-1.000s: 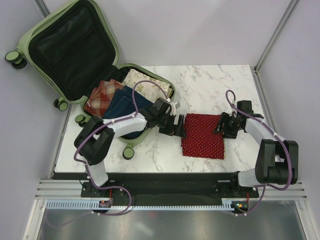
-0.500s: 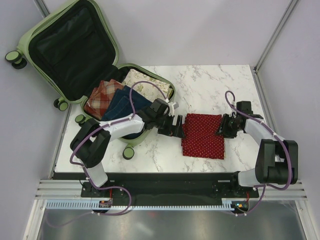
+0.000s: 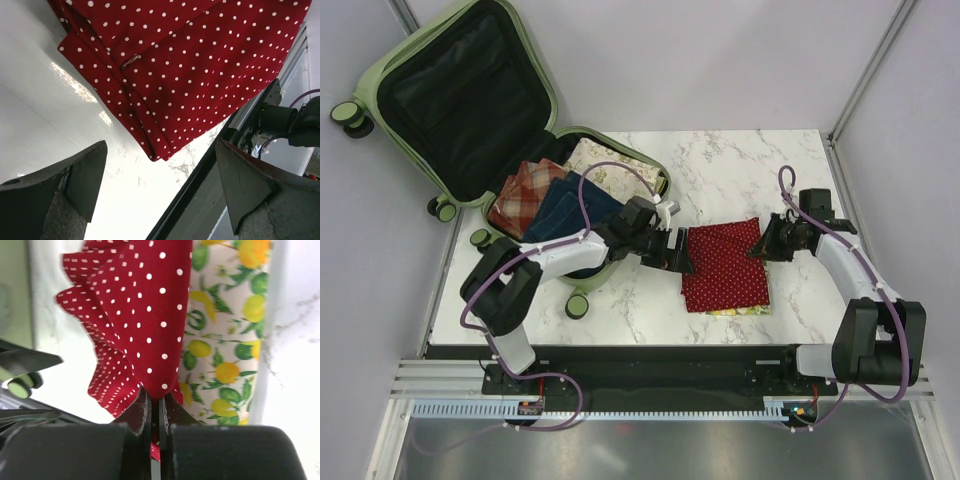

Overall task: Pack the luggage
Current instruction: Pick up the clothes at the center of the board.

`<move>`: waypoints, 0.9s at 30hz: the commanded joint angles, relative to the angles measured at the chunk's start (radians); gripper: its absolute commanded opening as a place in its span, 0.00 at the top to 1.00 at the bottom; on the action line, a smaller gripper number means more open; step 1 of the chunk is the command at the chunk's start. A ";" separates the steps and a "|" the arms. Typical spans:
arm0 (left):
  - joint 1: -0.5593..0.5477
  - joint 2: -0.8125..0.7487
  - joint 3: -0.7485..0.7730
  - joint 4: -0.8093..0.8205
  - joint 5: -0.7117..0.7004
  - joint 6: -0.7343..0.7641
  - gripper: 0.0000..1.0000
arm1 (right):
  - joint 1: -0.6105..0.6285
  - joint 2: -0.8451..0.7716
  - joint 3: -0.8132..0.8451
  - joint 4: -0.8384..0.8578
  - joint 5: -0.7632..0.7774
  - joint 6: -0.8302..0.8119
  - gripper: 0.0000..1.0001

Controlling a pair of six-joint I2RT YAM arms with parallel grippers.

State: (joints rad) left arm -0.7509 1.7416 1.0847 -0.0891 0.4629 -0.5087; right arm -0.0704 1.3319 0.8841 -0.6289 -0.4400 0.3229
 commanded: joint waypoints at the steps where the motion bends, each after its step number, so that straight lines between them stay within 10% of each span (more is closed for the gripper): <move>1: -0.007 -0.005 -0.022 0.113 0.062 -0.054 0.05 | 0.015 -0.040 0.070 -0.011 -0.057 0.021 1.00; 27: 0.111 -0.264 -0.037 -0.023 -0.015 -0.097 0.04 | 0.185 -0.024 0.434 -0.097 -0.055 0.120 1.00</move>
State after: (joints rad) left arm -0.6937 1.5539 1.0317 -0.0746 0.4751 -0.5869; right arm 0.0925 1.3209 1.2453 -0.7338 -0.4904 0.4080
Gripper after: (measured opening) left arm 0.961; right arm 0.034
